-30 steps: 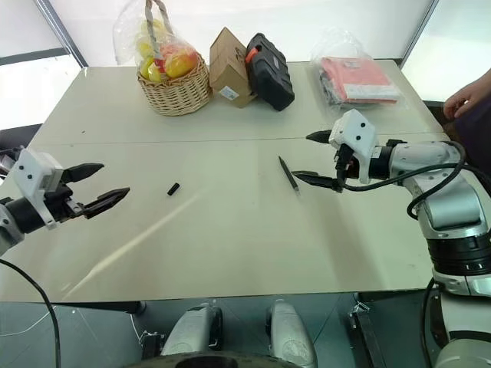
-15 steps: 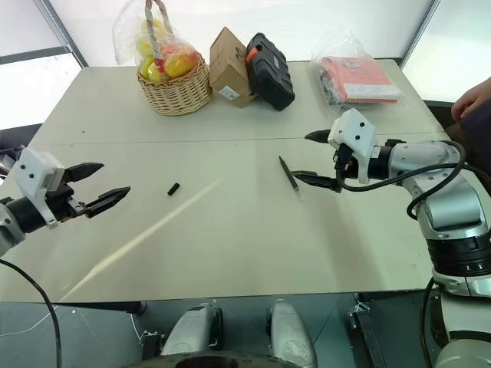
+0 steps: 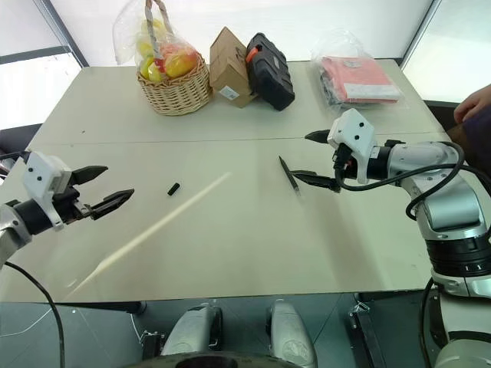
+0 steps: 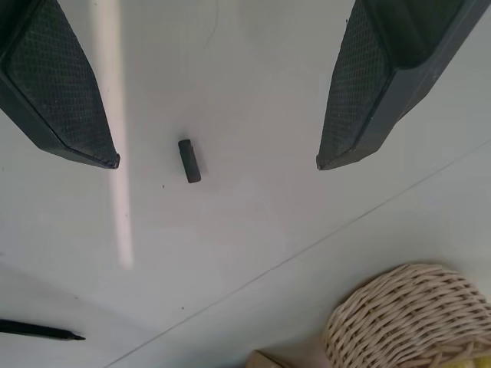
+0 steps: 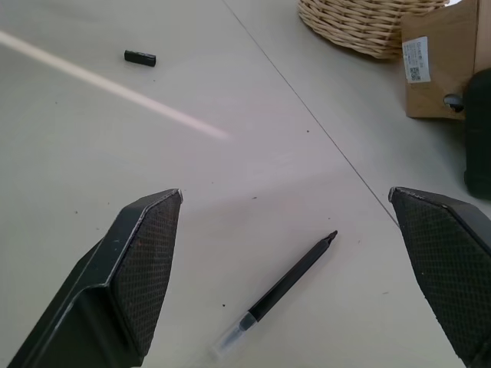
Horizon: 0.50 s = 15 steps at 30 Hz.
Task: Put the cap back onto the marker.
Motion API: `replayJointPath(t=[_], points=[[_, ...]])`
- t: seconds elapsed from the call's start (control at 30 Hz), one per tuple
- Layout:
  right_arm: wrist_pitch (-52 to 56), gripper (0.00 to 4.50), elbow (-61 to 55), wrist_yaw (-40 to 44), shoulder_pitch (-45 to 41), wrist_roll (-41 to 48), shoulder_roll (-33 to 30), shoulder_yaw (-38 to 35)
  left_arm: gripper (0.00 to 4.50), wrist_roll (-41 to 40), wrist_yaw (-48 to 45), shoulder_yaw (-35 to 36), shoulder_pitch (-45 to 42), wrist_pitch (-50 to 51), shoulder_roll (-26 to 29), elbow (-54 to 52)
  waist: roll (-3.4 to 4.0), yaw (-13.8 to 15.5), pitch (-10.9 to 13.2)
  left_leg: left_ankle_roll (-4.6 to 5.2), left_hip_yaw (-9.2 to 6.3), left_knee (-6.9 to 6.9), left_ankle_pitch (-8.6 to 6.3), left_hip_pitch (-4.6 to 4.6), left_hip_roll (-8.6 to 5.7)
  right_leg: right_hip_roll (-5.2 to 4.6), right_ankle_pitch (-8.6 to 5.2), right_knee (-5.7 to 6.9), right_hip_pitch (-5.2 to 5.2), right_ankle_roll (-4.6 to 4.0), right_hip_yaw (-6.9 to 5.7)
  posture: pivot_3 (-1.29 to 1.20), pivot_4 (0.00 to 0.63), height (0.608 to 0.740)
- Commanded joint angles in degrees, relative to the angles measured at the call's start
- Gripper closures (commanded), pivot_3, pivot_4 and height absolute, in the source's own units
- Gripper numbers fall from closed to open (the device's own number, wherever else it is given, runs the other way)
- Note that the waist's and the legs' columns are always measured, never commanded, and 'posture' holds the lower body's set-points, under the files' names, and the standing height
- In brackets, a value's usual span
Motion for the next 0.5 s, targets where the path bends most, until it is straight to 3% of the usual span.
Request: replayJointPath(t=[0.03, 0.2, 0.5], points=[[1.0, 0.03, -3.6, -0.5, 0.3, 1.6, 0.2, -1.6, 0.21, 1.8, -0.1, -0.2, 0.3, -2.0, 0.2, -0.5, 0.0, 0.0, 0.0, 0.0, 0.0, 0.0, 0.0, 0.0, 0.0, 0.0, 0.0, 0.0, 0.0, 0.0, 0.0, 0.0, 0.15, 0.74], [4.5, 0.03, -8.5, -2.3, 3.5, 4.3, 1.4, -2.6, 0.21, 5.4, 1.7, -4.2, -2.2, -5.6, -2.9, 3.6, 0.0, 0.1, 0.0, 0.0, 0.0, -0.01, 0.0, 0.0, -0.01, -0.02, 0.0, 0.0, 0.0, 0.0, 0.0, 0.0, 0.15, 0.74], [6.9, 0.03, -13.5, -6.3, 7.9, 5.1, 3.5, -2.6, 0.21, 13.8, 7.3, -13.7, -10.5, -15.4, -14.1, 17.0, -0.02, 0.1, 0.0, 0.0, 0.01, 0.04, 0.0, -0.03, -0.08, -0.05, 0.04, -0.01, 0.04, 0.07, 0.0, 0.0, 0.15, 0.74]])
